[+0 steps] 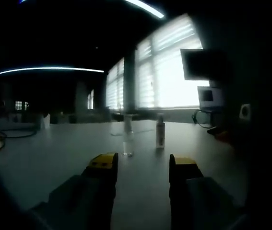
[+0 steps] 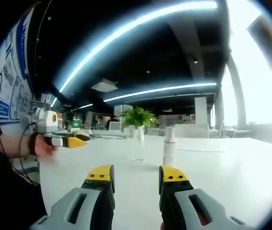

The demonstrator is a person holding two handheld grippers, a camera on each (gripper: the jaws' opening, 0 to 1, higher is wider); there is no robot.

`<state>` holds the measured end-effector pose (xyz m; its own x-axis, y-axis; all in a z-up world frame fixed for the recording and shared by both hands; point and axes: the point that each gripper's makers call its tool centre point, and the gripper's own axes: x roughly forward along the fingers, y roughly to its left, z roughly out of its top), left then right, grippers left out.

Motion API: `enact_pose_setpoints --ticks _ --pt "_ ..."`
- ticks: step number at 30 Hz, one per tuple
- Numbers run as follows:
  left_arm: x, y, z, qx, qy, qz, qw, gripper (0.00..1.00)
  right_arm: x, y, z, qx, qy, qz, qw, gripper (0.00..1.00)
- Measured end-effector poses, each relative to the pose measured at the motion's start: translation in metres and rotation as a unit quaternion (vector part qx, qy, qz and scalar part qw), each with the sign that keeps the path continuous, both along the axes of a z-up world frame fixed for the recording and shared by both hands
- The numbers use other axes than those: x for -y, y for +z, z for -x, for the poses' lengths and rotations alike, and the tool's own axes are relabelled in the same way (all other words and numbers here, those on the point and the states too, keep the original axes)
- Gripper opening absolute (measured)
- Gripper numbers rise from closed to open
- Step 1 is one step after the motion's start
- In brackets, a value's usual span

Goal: Clamp pump bottle remove cover press pump head put on cover

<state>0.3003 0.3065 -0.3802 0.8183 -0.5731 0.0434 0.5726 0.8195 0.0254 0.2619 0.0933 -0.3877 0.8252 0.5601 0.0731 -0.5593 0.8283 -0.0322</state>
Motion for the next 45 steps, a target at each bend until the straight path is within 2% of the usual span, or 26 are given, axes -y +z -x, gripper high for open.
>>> enact_pose_setpoints --ticks 6,13,25,36,40,45 --pt "0.008 0.005 -0.011 0.004 0.0 -0.002 1.0 0.34 -0.001 0.0 0.0 -0.001 -0.002 -0.001 1.0 0.31" --pt "0.011 0.006 -0.026 -0.004 0.008 0.017 0.9998 0.34 -0.003 0.0 0.001 -0.001 0.0 0.001 1.0 0.31" --pt "0.019 0.002 -0.05 -0.008 0.015 0.003 0.9998 0.35 -0.004 0.001 0.002 0.0 -0.001 0.0 1.0 0.31" --pt "0.025 0.0 -0.065 -0.02 0.019 0.018 0.9994 0.35 -0.001 0.0 0.0 0.0 0.0 0.0 1.0 0.31" --pt "0.031 0.0 -0.078 -0.01 0.03 -0.009 0.9995 0.35 -0.001 0.0 0.0 0.0 0.001 0.0 1.0 0.31" --pt "0.039 0.002 -0.085 -0.004 0.023 -0.013 0.9996 0.36 -0.002 0.0 0.0 -0.001 0.0 -0.001 1.0 0.31"
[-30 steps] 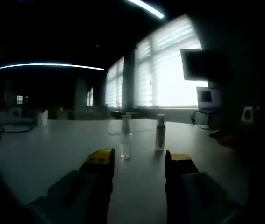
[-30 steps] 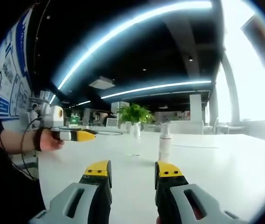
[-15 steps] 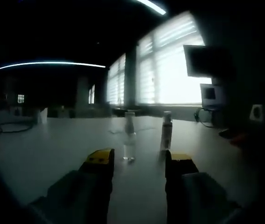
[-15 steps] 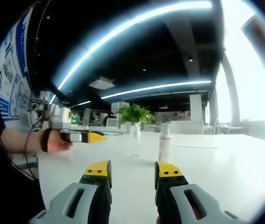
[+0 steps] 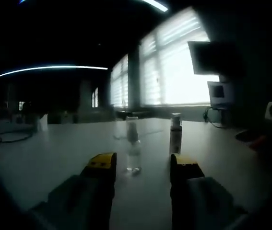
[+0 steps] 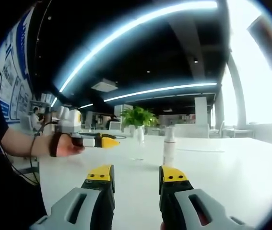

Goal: Clamp pump bottle remove cover press pump head put on cover

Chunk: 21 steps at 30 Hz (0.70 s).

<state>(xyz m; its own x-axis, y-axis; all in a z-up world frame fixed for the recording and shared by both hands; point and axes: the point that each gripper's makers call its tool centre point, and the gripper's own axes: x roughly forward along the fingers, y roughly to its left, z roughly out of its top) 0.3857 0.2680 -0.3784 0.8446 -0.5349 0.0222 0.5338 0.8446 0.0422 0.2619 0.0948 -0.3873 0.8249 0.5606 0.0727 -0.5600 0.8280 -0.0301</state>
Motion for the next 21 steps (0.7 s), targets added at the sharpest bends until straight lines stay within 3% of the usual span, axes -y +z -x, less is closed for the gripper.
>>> enact_pose_setpoints --ticks 4,11,21 --pt "0.003 -0.004 -0.007 -0.005 0.008 0.007 0.9999 0.36 0.0 0.0 0.0 0.001 0.001 0.002 1.0 0.31" --pt "0.006 -0.006 -0.025 -0.002 0.017 -0.012 0.9998 0.36 -0.001 0.0 0.001 0.001 0.001 0.002 1.0 0.31" --pt "0.008 -0.013 -0.028 -0.009 0.015 -0.01 0.9998 0.36 -0.003 0.0 0.002 0.001 0.002 0.003 1.0 0.31"
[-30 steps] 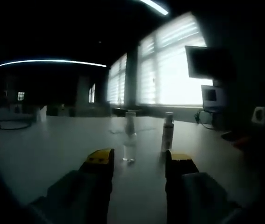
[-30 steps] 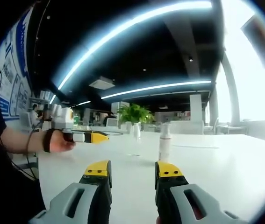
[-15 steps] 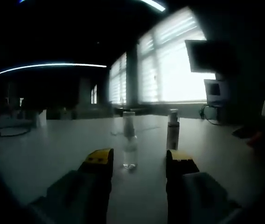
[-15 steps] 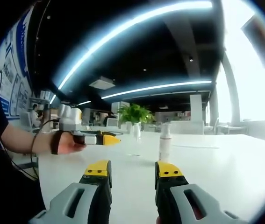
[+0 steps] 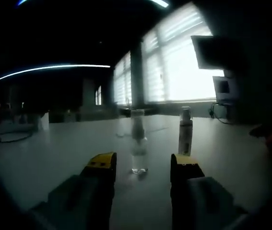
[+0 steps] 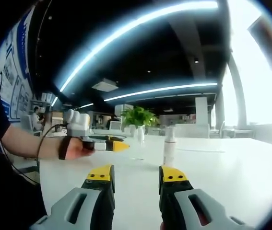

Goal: Clamp pump bottle remove cover press pump head put on cover

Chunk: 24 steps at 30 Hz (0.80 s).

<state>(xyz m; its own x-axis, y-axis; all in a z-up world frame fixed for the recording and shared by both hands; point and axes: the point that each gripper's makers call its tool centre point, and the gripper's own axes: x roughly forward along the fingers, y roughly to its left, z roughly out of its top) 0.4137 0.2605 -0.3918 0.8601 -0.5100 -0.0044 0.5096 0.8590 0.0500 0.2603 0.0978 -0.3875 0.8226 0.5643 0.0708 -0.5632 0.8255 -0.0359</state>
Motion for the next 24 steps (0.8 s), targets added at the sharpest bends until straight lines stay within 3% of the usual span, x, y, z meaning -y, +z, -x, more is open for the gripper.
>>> enact_pose_setpoints --ticks 17,21,24 --pt "0.021 -0.003 -0.027 -0.009 -0.002 0.003 1.0 0.35 0.006 -0.003 -0.004 -0.002 0.0 0.002 1.0 0.31" --pt "0.023 -0.001 -0.037 -0.014 -0.003 0.03 0.9994 0.35 0.006 -0.003 -0.003 -0.001 0.0 0.002 1.0 0.31" --pt "0.028 -0.004 -0.043 -0.018 -0.002 0.029 0.9994 0.35 0.006 -0.003 -0.004 -0.002 0.0 0.004 1.0 0.3"
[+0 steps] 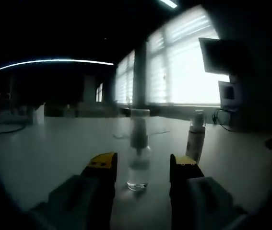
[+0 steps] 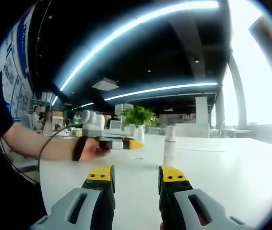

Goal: Clamp pump bottle remove cover press pump head put on cover

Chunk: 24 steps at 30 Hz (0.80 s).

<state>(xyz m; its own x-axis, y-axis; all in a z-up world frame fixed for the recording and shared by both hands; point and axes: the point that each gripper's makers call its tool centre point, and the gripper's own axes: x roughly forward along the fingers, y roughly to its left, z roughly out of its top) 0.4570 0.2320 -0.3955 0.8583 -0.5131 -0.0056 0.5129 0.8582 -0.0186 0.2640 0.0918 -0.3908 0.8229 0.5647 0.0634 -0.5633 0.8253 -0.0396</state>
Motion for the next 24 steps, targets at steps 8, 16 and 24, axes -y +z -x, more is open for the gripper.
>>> enact_pose_setpoints --ticks 8,16,24 --pt "0.005 0.003 -0.007 0.02 0.003 -0.013 0.9997 0.33 -0.003 0.0 0.001 -0.001 -0.001 0.001 1.0 0.3" --pt "0.009 0.002 -0.016 0.019 0.003 -0.016 0.9997 0.32 -0.004 -0.001 0.002 0.0 -0.001 0.007 1.0 0.3" --pt "0.006 0.001 -0.023 0.016 0.011 -0.011 0.9998 0.31 -0.005 -0.001 0.002 -0.002 -0.002 0.006 1.0 0.29"
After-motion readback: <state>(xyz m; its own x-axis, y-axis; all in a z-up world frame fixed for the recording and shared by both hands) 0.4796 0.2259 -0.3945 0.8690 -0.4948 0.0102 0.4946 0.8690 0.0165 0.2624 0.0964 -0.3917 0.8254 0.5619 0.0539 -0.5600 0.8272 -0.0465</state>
